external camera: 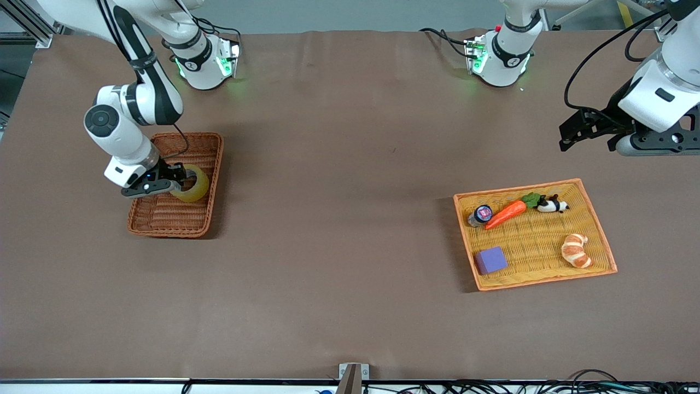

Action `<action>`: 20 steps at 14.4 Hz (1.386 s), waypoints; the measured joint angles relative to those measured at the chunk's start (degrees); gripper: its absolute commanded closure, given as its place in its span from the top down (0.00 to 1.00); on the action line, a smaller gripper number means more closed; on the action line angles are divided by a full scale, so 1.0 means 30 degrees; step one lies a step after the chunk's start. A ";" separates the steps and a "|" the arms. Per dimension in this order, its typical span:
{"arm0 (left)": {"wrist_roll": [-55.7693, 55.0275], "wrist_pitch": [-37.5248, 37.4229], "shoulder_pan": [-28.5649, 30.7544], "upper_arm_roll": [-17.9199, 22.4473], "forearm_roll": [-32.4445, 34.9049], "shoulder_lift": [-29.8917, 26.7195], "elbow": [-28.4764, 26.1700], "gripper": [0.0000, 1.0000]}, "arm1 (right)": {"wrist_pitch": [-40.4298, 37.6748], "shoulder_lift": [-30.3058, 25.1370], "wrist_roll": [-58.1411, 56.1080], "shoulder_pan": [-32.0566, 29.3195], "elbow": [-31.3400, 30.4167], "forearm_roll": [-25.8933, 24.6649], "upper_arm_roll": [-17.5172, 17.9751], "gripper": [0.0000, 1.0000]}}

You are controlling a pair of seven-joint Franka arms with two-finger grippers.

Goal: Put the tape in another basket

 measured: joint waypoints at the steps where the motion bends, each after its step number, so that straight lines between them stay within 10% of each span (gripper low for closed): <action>1: -0.0001 0.0000 0.0000 0.0000 0.0000 0.0012 -0.0002 0.99 | -0.1215 -0.0235 0.0022 -0.0101 0.0933 0.0001 0.0037 1.00; 9: -0.0240 -0.0002 -0.0031 -0.0054 0.0000 0.0030 -0.0013 0.99 | -1.1895 -0.1402 0.4555 -0.0697 1.1020 0.0025 0.2412 1.00; 20: -0.0649 -0.0283 0.0051 -0.0072 0.0153 0.0034 -0.0127 0.98 | -2.1965 -0.1589 0.4920 -0.1696 2.0048 0.2472 0.2251 1.00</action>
